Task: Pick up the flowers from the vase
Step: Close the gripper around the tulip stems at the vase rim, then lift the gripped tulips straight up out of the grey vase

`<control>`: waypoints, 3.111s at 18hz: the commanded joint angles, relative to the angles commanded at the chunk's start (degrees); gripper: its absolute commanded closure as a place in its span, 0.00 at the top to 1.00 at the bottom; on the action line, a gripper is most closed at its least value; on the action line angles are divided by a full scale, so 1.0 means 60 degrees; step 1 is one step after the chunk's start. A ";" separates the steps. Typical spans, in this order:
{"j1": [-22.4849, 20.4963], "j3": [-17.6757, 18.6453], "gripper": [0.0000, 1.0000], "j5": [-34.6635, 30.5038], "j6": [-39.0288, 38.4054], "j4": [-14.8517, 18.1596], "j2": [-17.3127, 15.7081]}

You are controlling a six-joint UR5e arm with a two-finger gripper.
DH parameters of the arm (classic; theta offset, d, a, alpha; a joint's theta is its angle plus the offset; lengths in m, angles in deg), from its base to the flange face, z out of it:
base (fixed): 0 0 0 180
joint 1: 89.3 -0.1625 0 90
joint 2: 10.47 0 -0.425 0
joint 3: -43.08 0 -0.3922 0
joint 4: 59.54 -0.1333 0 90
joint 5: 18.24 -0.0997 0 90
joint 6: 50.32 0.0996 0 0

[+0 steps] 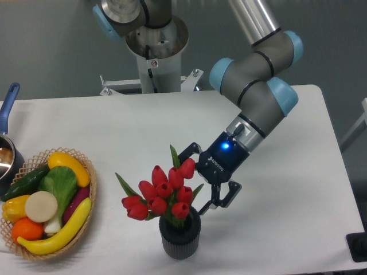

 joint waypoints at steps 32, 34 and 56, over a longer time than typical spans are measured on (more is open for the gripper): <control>0.0279 -0.0863 0.00 0.0336 -0.2251 0.0000 -0.0278; 0.0279 -0.1127 0.00 0.0468 -0.2927 0.0000 -0.0351; -0.0013 -0.2402 0.00 0.1875 -0.4599 0.0000 -0.0966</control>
